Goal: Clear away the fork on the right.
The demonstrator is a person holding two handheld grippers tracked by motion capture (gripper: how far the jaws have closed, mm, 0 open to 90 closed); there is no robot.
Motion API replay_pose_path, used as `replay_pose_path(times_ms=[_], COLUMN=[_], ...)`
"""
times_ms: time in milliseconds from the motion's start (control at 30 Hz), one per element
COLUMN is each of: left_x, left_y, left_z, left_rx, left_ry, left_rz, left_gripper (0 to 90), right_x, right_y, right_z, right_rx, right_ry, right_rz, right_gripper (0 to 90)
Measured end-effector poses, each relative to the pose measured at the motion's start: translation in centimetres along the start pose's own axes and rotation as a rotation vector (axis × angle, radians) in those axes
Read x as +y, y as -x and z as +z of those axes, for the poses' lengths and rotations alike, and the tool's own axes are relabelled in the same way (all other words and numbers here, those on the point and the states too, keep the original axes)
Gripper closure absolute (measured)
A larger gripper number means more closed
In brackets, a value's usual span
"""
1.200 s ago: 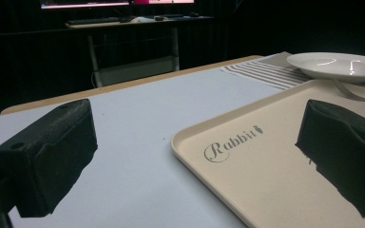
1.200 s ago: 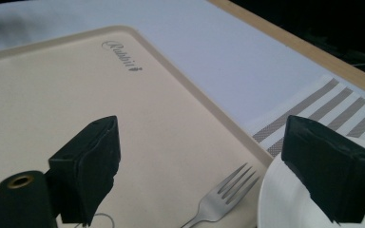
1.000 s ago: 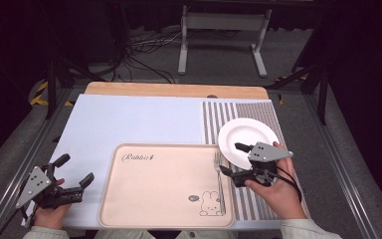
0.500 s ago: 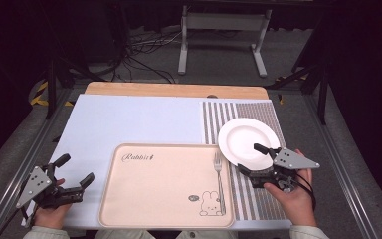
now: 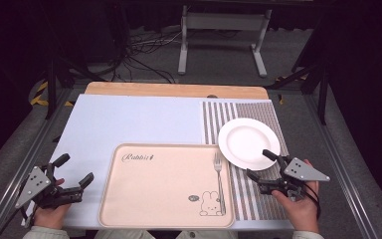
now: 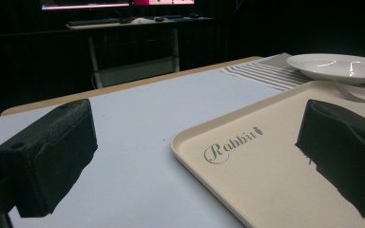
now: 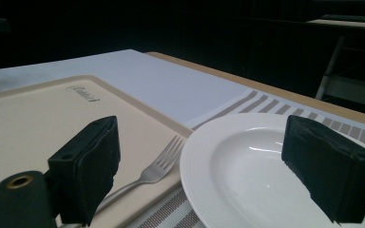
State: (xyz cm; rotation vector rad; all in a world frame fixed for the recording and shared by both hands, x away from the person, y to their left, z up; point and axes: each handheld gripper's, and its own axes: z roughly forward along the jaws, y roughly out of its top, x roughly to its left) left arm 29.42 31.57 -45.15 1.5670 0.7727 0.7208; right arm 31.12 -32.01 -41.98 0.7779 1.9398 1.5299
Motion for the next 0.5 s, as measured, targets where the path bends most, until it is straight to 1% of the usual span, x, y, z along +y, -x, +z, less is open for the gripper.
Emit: replay_pose_path(times_ms=[100,133,233,300,400,500], left_x=[0.0,0.0,0.0,0.1,0.1,0.1], left_y=[0.0,0.0,-0.1,-0.1,-0.1,-0.1], left_z=[0.0,0.0,0.0,-0.1,-0.1,-0.1], left_rx=[-0.002,-0.003,-0.003,-0.005,-0.004,-0.003], left_ry=[0.004,0.004,0.005,0.003,0.004,0.007], left_rz=[-0.003,-0.002,-0.003,-0.002,-0.002,-0.003], left_gripper=[0.3,0.3,0.3,0.2,0.3,0.3], right_x=[-1.0,-1.4,-2.2,-2.6,-2.8,-2.7], right_y=[0.4,0.5,0.8,1.0,1.2,1.2], right_z=[-0.5,-0.7,-1.1,-1.2,-1.3,-1.3], right_rx=[-0.015,-0.022,-0.036,-0.043,-0.049,-0.050], right_ry=[0.002,-0.006,-0.014,-0.020,-0.029,-0.024], right_rz=[0.017,0.021,0.022,0.039,0.033,0.036], right_gripper=[13.8,13.8,13.8,13.8,13.8,13.8])
